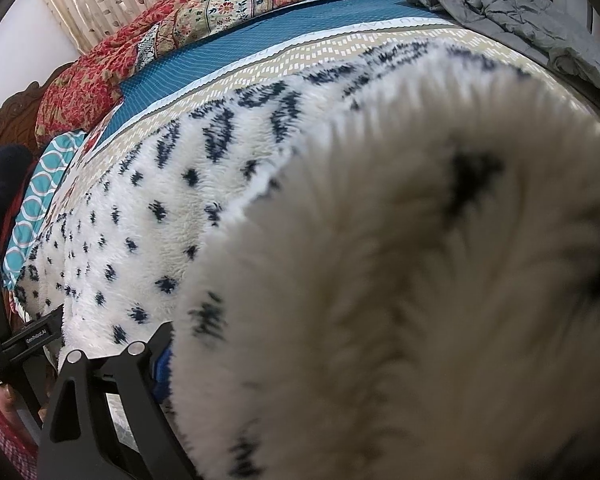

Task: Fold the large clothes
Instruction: 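Carry the fleece bundle with both tools toward the pillows and drop it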

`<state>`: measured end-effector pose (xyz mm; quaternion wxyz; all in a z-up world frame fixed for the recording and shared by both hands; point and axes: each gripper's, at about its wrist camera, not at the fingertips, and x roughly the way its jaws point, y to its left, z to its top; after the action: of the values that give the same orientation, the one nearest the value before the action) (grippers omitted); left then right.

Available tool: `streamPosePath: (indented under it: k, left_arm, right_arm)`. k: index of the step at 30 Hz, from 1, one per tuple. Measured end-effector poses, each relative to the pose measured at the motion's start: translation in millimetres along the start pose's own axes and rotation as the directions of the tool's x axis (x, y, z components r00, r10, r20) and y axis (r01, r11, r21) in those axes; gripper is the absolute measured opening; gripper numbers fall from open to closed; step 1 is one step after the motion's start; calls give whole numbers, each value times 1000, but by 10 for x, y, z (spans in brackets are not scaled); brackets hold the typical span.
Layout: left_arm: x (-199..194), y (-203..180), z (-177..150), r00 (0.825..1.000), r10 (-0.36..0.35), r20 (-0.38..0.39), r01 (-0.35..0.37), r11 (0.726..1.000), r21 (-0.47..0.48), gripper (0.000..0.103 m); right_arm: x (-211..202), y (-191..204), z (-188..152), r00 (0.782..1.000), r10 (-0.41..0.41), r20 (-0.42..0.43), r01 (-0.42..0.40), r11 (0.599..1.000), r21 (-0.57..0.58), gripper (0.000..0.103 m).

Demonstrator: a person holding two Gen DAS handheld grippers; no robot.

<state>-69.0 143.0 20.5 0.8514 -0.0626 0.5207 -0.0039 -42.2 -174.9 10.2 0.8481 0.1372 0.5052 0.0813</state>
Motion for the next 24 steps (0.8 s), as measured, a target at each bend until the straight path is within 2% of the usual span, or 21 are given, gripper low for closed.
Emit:
streamPosePath:
  k: [2,3,5,8,11,14,17,24]
  left_arm:
    - [-74,-76,-8,1000,-18,-6,18,1000,14,65]
    - [-110,-124,-11,1000,-14,-4,14,999,34,61]
    - [-168,-192,-16,1000,-1,1,1,998,67,46]
    - [-266,-239,-11,1000,-16,3,15,997,75,34]
    - [-420,-211,36,996,-83,22,82,995,51,31]
    - [-602,-137,130,984,-173,47,172,985,14,30]
    - [-832,-100,230,962,-254,98,254,967,8,30]
    - [-1154,13,403,932,-287,220,290,957,20,30]
  right_arm:
    - [-45,33,7,1000,-2,1,2,1000,-15,106]
    - [-66,71,12,1000,1,6,0,1000,-29,103]
    - [-123,132,5,1000,-9,21,11,997,-72,92]
    - [-232,232,-12,998,-24,50,30,990,-140,79]
    - [-365,288,-2,995,-20,93,36,984,-177,68]
    - [-564,393,30,987,-2,161,38,975,-221,65]
    - [-708,523,80,977,27,213,29,967,-255,65]
    - [-908,935,311,946,97,310,25,930,-367,65]
